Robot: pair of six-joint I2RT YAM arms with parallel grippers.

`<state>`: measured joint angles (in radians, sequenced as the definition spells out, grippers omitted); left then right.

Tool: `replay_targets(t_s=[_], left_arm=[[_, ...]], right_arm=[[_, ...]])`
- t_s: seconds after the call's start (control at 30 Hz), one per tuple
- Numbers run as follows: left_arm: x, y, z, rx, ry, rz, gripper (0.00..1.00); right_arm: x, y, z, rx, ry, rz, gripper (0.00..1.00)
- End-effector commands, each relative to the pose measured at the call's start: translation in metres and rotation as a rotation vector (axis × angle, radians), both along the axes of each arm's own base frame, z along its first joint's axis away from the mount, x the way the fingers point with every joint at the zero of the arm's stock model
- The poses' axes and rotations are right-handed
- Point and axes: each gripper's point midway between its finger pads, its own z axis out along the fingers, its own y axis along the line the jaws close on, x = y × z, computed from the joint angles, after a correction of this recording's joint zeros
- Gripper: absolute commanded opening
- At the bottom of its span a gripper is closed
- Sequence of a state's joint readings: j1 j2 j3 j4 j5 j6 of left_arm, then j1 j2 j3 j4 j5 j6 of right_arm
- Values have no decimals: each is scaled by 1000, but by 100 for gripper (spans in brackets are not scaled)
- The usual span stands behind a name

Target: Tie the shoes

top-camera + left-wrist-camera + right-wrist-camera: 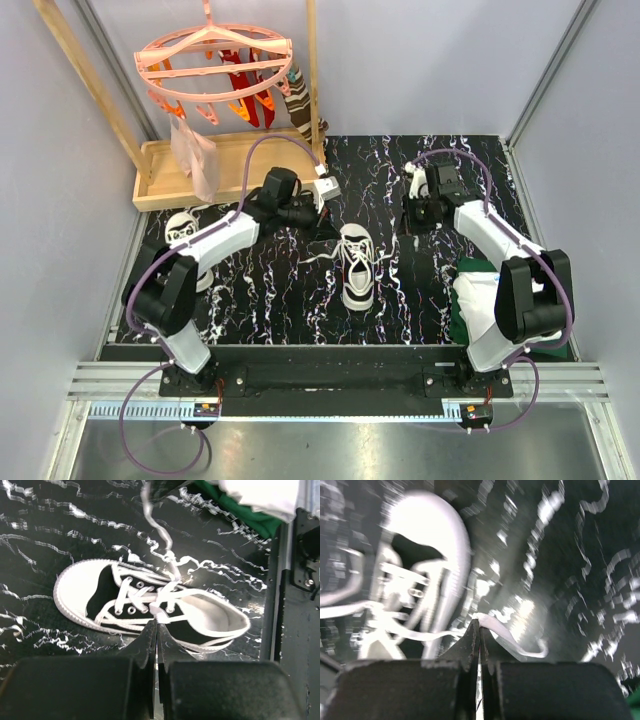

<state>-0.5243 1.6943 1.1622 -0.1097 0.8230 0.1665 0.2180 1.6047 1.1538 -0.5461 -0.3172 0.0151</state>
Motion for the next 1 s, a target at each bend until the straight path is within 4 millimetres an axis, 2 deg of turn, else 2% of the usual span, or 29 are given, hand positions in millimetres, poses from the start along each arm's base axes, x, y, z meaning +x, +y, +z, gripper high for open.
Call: replay_targets(t_s=[0.0,0.13,0.17,0.2,0.23,0.4,0.53,0.77,0.87,0.9,0.93,0.97], left_arm=[[-13,-6,43,-92,-146,-83,0],[-23,-8,42,-93,-165,-126,0],[-23,-8,42,-92,-171,-128,0],[-24,-8,40,-90,-174,-134,0],[-26,-9,39,-90,-174,-139,0],[-31,-7,35,-85,-190,-158,0],[-35,-5,31,-79,-200,-175,0],[-38,-2,25,-65,-200,-182,0],[-38,-2,24,-62,-204,-181,0],[-38,-2,24,-62,-204,-181,0],[-39,-1,23,-61,-203,-182,0],[-40,-1,23,-60,-200,-183,0]], right_arm=[[19,41,69,189,-156,123,0],[25,70,83,269,-156,188,0],[28,78,90,284,-175,209,0],[25,91,87,297,-157,242,0],[26,100,93,309,-166,261,0],[16,146,90,352,-142,363,0],[11,172,86,367,-129,418,0],[-4,200,56,372,-49,489,0],[-10,202,55,395,-21,502,0],[-11,201,56,396,-17,503,3],[-12,201,56,396,-14,503,20],[-12,200,60,394,-24,504,29]])
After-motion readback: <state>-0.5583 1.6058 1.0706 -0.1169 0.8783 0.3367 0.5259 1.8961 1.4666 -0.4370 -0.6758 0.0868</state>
